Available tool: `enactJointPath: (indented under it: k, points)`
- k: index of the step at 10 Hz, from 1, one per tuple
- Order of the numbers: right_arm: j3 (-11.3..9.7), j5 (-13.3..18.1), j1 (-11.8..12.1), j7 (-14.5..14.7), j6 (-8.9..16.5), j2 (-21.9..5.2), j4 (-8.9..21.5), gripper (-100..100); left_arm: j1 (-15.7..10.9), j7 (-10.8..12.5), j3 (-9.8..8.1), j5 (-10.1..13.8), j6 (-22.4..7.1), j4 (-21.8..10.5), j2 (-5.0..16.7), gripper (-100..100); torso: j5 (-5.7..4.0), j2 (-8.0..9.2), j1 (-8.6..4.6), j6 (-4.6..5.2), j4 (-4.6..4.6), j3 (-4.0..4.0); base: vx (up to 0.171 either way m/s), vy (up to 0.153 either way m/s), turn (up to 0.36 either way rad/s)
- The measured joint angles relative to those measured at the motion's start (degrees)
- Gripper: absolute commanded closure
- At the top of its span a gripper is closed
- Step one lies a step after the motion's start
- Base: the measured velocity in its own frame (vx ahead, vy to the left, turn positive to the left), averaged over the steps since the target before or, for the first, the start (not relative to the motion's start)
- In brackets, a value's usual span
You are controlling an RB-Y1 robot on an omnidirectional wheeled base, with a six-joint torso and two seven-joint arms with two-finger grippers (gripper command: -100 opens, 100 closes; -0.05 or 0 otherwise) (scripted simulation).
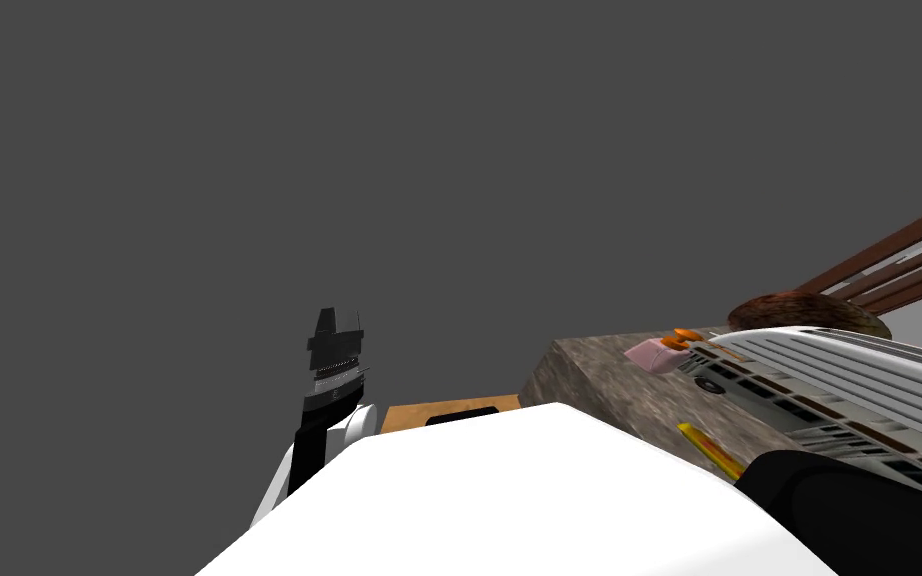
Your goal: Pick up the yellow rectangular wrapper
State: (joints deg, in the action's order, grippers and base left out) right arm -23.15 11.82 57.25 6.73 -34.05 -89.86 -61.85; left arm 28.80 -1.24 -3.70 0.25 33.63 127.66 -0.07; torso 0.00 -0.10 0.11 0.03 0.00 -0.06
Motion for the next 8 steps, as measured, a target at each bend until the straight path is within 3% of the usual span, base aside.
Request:
enactJointPath:
  k: [3,4,5,8]
  points:
    - [-0.01,-0.02,0.01,-0.04,-0.02,0.02,-0.01,100,0.00,0.00,0.00,0.00,0.00,0.00,0.00,0,0.00,0.01,-0.01,-0.02,0.00,0.01,0.000,0.000,0.000]
    - [-0.01,-0.01,0.01,-0.03,-0.01,0.02,-0.01,0,0.00,0.00,0.00,0.00,0.00,0.00,0.00,0,0.00,0.01,-0.01,-0.02,0.00,0.01,0.000,0.000,0.000]
    - [0.00,-0.01,0.01,-0.03,-0.01,0.02,0.00,100,0.00,0.00,0.00,0.00,0.00,0.00,0.00,0,0.00,0.01,-0.01,-0.02,0.00,0.01,-0.008,0.016,-0.101]
    - [0.46,-0.73,0.36,-1.20,-1.56,-3.49,-0.22,100,0.00,0.00,0.00,0.00,0.00,0.00,0.00,0,0.06,0.10,0.14,0.03,0.01,0.05,-0.019,0.022,-0.064]
